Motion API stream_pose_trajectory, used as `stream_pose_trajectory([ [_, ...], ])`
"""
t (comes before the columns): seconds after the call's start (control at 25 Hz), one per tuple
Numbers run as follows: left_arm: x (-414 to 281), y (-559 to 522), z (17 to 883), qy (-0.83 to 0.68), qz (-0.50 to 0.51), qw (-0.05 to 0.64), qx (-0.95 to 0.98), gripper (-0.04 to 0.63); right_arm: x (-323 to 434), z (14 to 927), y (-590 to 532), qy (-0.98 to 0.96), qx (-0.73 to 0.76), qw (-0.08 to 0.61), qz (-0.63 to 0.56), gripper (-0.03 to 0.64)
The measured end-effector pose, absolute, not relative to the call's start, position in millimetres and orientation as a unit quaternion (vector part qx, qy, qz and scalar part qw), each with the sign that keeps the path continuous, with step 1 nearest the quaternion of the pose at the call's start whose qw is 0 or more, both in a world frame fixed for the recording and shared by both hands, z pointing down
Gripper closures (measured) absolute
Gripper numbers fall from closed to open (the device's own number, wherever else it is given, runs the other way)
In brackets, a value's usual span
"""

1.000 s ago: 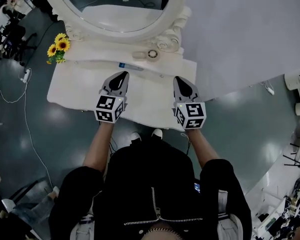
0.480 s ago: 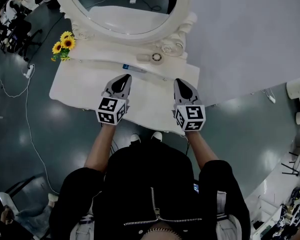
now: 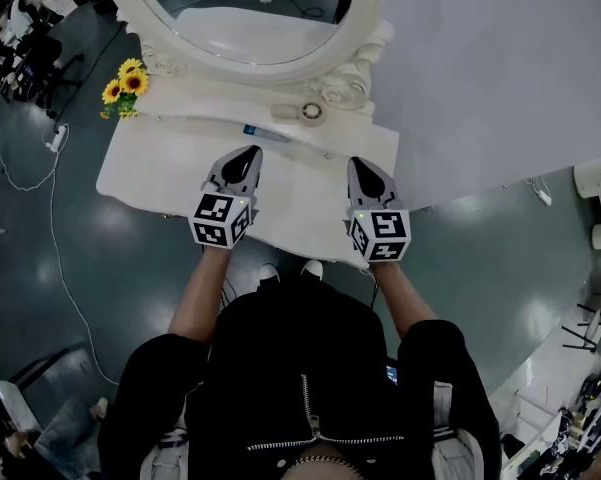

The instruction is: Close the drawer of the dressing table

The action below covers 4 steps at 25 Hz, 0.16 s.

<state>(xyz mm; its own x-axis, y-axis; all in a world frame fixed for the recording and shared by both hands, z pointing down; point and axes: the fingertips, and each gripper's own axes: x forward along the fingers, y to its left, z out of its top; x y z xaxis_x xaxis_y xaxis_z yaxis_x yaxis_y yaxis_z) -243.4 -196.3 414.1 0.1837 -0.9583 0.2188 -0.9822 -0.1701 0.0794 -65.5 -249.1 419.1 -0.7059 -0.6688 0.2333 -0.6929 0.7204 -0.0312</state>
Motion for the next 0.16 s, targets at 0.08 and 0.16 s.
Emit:
stream_pose_trajectory([
  [0.08, -244.3, -196.9, 413.2, -0.637, 0.059, 0.1, 0.762, 0.568, -64.9, 419.3, -250.0, -0.922, 0.369, 0.103, 0.059, 0.614],
  [0.16, -245.3, -197.3, 412.8, -0.638, 0.059, 0.1, 0.761, 0.568, -64.7, 419.5, -251.1, -0.922, 0.369, 0.102, 0.06, 0.614],
])
